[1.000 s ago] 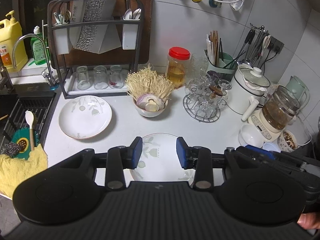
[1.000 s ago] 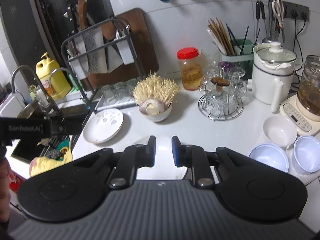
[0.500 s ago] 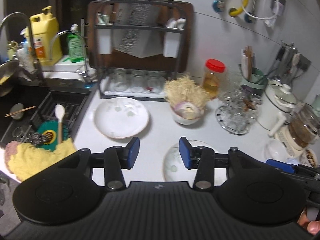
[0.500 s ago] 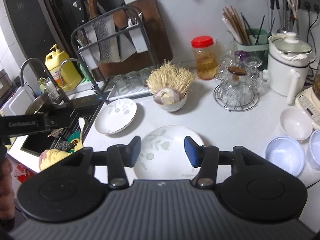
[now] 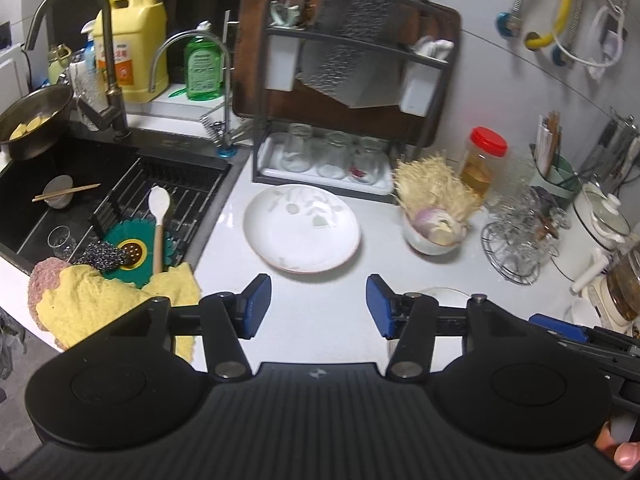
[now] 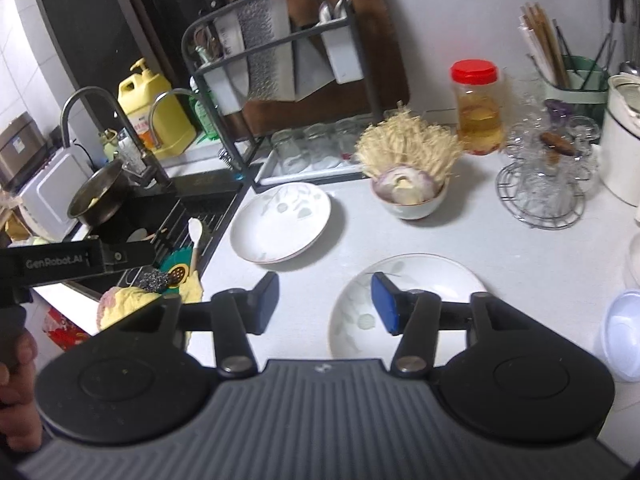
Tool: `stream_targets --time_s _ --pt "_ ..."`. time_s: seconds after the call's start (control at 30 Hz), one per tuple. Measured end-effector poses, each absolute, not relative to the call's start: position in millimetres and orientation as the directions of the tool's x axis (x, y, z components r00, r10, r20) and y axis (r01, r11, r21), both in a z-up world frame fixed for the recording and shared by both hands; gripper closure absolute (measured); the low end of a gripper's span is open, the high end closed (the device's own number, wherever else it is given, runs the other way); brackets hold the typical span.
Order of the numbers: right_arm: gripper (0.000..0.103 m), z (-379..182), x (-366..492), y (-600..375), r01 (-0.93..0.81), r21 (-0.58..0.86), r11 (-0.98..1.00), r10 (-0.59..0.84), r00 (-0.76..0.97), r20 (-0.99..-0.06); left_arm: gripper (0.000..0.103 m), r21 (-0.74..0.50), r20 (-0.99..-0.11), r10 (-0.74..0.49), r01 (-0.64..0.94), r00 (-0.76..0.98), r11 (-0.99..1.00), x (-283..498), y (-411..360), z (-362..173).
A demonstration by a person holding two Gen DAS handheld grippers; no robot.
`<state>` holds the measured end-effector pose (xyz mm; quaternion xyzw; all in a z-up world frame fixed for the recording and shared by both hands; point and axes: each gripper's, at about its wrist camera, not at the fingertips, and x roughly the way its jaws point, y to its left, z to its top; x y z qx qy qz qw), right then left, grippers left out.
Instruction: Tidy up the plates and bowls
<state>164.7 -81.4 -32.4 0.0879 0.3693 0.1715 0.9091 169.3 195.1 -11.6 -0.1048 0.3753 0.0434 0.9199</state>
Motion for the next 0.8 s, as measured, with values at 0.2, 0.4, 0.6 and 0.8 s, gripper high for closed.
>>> stream_targets --time_s 0.2,0.4,0.6,0.8 --pt "0.02 -35 185 -49 -0.216 0.282 0.935 0.352 0.667 -0.657 0.039 -0.2 -0.71 -0.021 -0.173 0.703 0.964 191 236 -23" --pt "0.019 -47 210 -21 -0.177 0.308 0.935 0.348 0.636 -0.689 0.029 -0.242 -0.746 -0.058 -0.189 0.663 0.952 214 277 -45" --pt "0.015 -57 238 4 -0.103 0.303 0.947 0.296 0.642 -0.708 0.021 -0.26 -0.74 -0.062 -0.201 0.67 0.945 236 318 -58" --pt "0.015 -77 268 22 -0.059 0.301 0.952 0.27 0.626 -0.732 0.021 -0.256 -0.748 -0.066 -0.195 0.661 0.947 261 347 -78"
